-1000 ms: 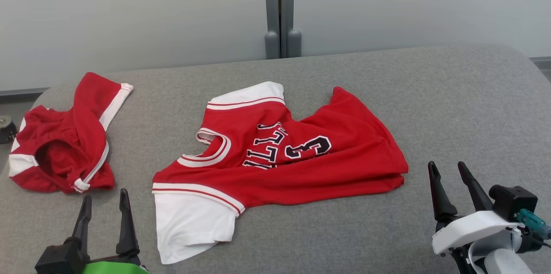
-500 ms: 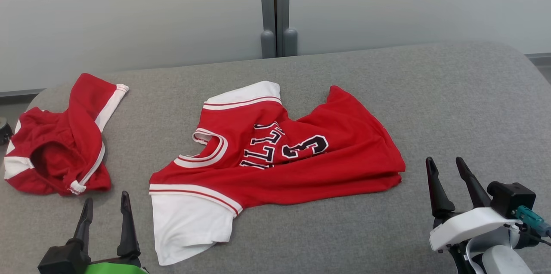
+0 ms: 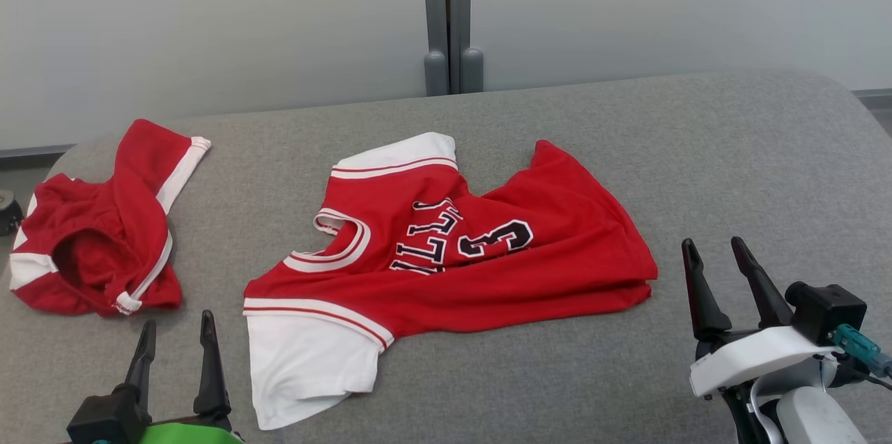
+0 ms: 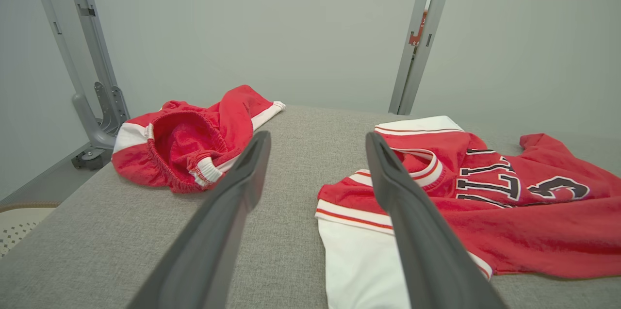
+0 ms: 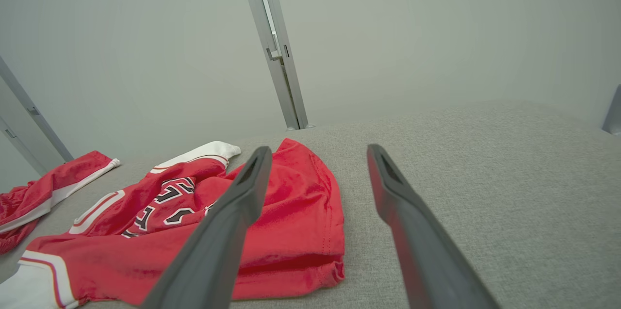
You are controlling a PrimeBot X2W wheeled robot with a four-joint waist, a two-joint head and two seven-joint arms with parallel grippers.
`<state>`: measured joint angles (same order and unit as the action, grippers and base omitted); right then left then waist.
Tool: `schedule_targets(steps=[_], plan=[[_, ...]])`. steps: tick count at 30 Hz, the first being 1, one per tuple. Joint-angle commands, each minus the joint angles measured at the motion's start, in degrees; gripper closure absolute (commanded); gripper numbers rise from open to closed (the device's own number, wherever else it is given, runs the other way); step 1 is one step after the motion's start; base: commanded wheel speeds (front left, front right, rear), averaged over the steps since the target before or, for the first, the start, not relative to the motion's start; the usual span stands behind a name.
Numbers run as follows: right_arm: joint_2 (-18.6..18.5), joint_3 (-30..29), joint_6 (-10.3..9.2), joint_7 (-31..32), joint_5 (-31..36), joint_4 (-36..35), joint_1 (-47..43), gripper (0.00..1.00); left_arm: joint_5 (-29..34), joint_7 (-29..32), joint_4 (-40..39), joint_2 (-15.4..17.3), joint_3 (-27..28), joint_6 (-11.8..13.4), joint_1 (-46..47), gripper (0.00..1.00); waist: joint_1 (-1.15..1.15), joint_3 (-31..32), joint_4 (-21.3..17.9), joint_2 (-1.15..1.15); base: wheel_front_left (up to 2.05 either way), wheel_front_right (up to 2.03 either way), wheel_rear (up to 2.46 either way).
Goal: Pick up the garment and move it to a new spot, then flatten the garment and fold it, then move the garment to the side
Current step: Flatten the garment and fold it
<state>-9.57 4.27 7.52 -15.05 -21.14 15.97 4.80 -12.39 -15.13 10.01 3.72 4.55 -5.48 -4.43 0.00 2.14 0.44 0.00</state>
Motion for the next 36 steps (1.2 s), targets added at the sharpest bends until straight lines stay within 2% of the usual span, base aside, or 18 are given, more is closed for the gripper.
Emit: schedule_targets(steps=[1,6,9,19,28,34,36], plan=[[-0.2,0.19,-0.06,-0.17,-0.26,-0.28,-0.09,0.0,0.73,-0.02,0.26,-0.15,0.16,-0.21,0.9,0.0,0.0,-0.03,0.05,0.0,0.0,0.0,0.0],[-0.66,1.4,-0.06,-0.17,-0.71,1.91,-0.12,0.0,0.32,-0.02,1.82,-0.33,-1.05,-0.73,0.69,0.0,0.0,-0.23,0.1,0.0,0.0,0.0,0.0],[-1.26,3.15,-0.06,-0.01,-1.97,6.07,1.67,0.0,-1.69,0.84,4.42,-0.33,-2.53,-1.23,1.08,0.0,0.0,-0.57,-0.03,0.0,0.0,0.0,0.0],[-3.18,9.76,-0.05,8.93,-5.7,21.88,11.11,0.0,-8.58,15.41,9.02,-0.25,-6.55,-1.77,2.4,0.0,0.0,-1.96,0.72,0.0,0.0,0.0,0.0],[-2.63,13.54,-0.06,13.36,-8.39,31.76,17.62,0.0,-9.86,21.41,9.25,0.32,-8.57,-1.75,2.99,0.0,0.0,-3.61,2.0,0.0,0.0,0.0,0.0],[-2.44,16.11,-0.05,11.91,-10.08,35.35,20.72,0.0,-10.95,25.66,8.81,0.72,-9.51,-1.77,3.58,0.0,0.0,-5.25,2.74,0.0,0.0,0.0,0.0],[-2.38,17.11,-0.05,11.88,-10.74,36.34,21.68,0.0,-10.43,26.01,9.06,1.15,-9.4,-0.96,3.86,0.0,0.0,-5.78,2.71,0.0,0.0,0.0,0.0]])
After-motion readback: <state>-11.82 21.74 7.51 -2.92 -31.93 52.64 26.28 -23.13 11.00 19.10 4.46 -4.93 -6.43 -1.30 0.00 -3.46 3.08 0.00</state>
